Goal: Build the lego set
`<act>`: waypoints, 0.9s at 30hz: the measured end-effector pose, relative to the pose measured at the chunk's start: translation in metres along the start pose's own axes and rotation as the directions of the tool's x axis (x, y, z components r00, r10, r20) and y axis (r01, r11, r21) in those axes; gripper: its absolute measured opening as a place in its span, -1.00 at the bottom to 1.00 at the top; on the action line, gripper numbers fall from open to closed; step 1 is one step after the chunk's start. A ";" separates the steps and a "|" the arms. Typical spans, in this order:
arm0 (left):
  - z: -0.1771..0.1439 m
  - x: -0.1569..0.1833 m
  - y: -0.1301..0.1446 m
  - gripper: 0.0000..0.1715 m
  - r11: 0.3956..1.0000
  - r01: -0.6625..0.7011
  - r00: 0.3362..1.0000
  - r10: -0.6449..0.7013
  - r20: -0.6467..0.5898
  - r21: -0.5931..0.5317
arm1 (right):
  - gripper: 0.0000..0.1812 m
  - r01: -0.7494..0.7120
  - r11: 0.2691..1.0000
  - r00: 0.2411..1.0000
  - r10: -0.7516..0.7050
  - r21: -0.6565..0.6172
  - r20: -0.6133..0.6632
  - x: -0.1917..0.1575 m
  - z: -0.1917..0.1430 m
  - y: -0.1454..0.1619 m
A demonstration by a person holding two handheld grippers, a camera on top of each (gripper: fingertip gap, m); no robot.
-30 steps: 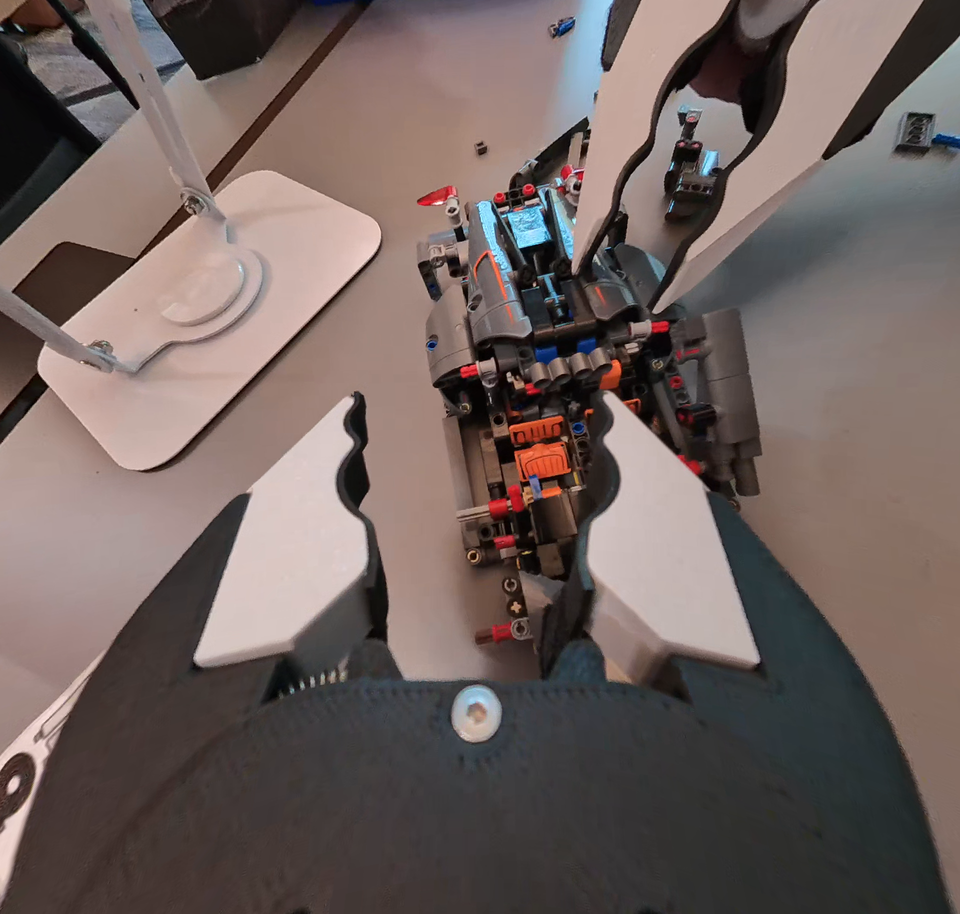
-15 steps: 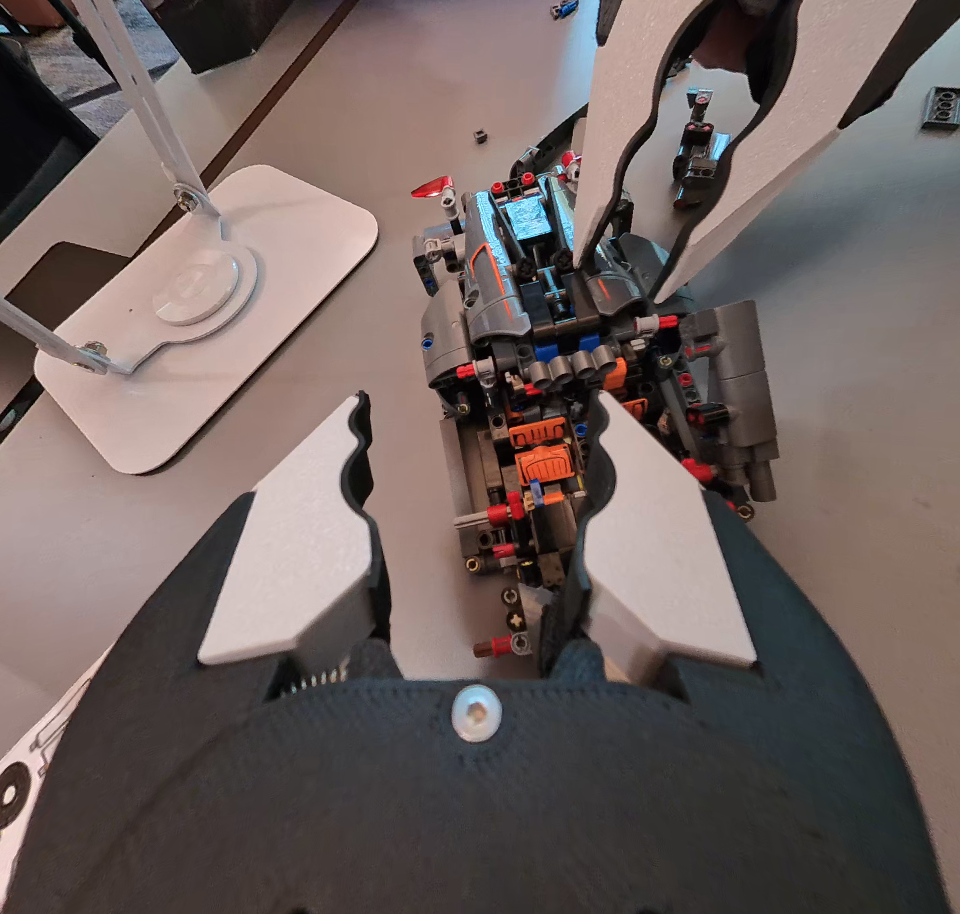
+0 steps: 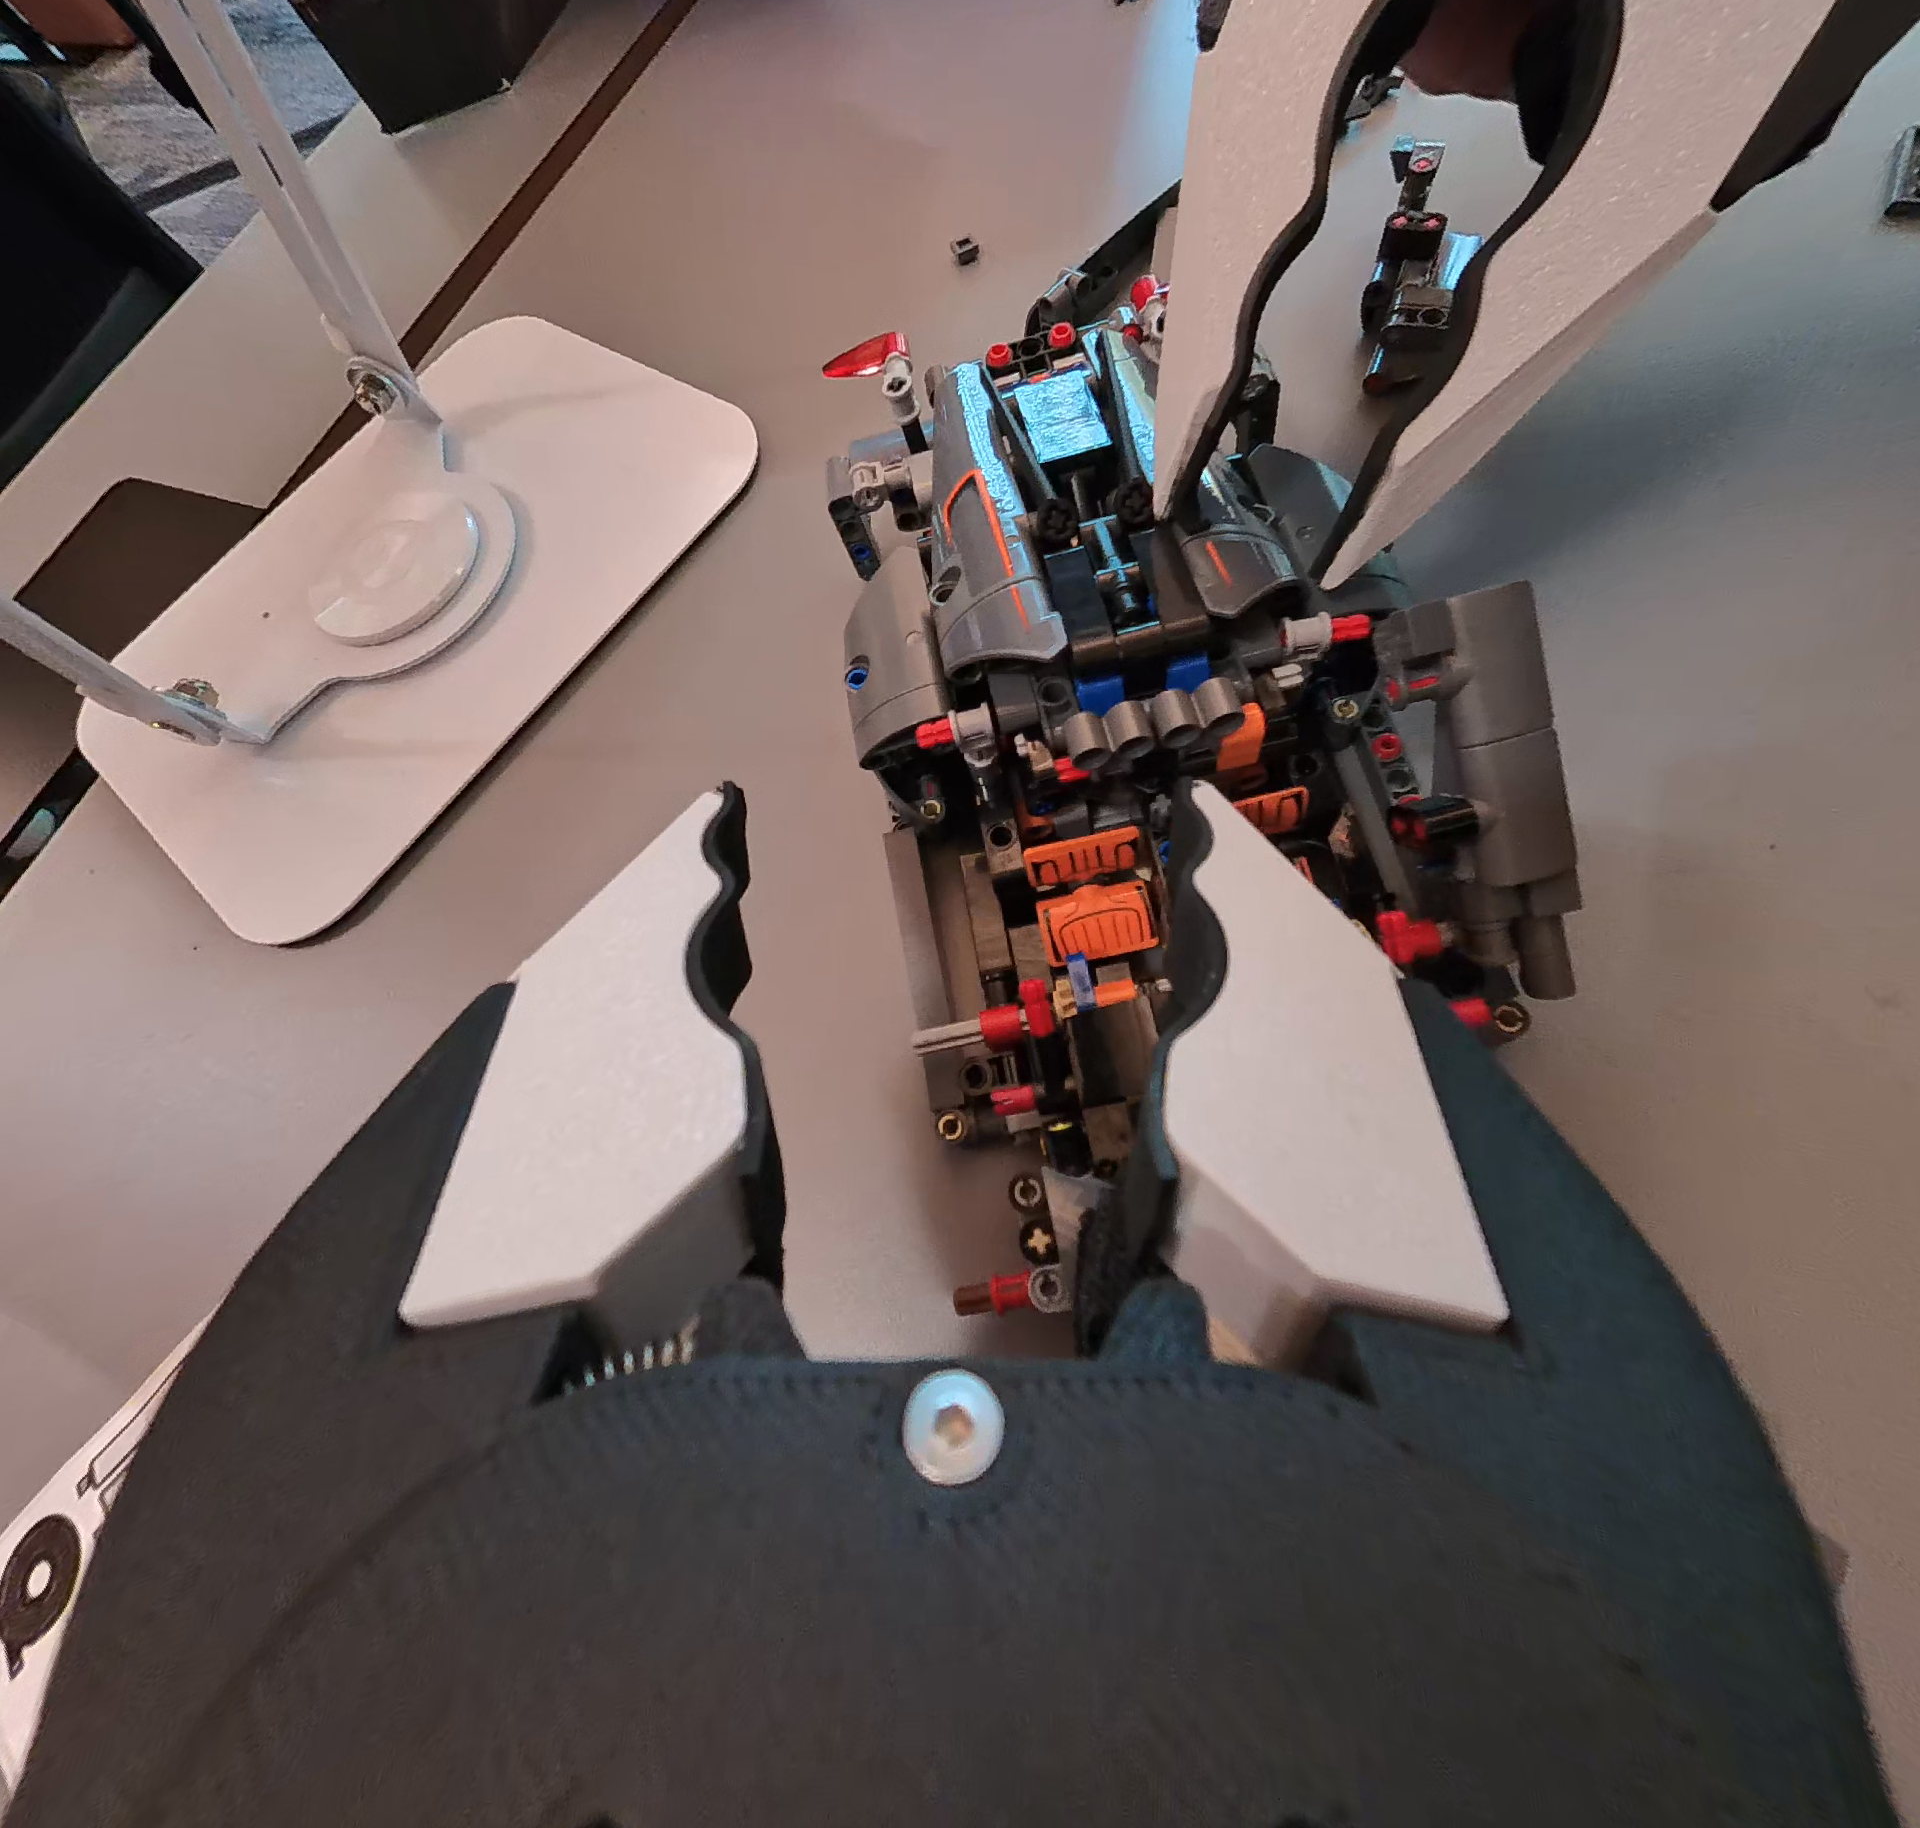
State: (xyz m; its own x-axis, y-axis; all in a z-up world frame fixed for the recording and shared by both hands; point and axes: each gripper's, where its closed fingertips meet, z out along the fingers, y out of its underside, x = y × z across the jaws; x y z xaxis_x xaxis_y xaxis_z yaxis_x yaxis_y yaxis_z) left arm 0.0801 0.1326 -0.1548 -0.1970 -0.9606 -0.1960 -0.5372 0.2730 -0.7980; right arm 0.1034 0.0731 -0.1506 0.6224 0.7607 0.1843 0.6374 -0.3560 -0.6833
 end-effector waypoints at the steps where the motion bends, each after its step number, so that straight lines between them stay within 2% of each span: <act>1: 0.000 0.000 0.000 -0.07 1.000 0.000 1.000 0.000 0.000 0.000 | -0.72 -0.001 1.000 1.000 0.001 0.000 0.001 0.000 0.000 0.000; 27: 0.001 0.000 0.001 -0.09 1.000 -0.002 1.000 0.002 -0.001 -0.003 | -0.72 -0.005 1.000 1.000 0.005 -0.007 0.010 0.000 0.000 0.000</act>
State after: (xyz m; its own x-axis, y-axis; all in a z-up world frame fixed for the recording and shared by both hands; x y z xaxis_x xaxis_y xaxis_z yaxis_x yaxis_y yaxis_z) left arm 0.0805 0.1332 -0.1559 -0.1986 -0.9600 -0.1975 -0.5389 0.2753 -0.7961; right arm 0.1037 0.0730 -0.1508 0.6211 0.7641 0.1743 0.6375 -0.3633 -0.6794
